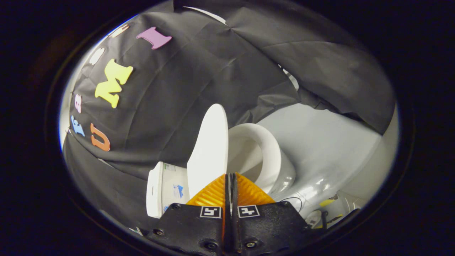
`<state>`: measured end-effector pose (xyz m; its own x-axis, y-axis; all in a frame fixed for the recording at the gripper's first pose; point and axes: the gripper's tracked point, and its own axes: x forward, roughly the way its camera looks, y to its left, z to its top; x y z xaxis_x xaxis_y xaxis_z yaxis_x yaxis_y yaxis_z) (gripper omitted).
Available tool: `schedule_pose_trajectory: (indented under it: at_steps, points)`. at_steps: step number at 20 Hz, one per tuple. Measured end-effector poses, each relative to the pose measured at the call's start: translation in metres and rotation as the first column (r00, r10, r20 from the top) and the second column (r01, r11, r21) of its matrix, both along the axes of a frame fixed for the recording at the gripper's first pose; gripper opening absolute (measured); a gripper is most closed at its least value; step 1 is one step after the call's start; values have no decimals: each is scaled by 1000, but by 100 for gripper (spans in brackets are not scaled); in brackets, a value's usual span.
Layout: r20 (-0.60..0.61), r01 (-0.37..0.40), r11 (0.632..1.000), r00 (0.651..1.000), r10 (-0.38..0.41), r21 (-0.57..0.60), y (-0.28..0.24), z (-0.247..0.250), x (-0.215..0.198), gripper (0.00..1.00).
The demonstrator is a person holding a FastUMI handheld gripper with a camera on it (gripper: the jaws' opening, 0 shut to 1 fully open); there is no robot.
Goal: Open the toilet lid.
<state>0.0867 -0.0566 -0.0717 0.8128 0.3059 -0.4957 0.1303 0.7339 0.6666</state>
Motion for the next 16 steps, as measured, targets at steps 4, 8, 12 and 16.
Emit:
schedule_pose_trajectory:
  at_steps: [4,8,12,16]
  points:
    - [33,-22,1000,999,23,-10,16,24,-5,4]
    - [62,-46,998,997,49,-44,35,47,-7,4]
    - [80,-41,994,996,50,-104,52,62,-12,4]
    - [108,-55,991,992,69,-122,69,81,-15,4]
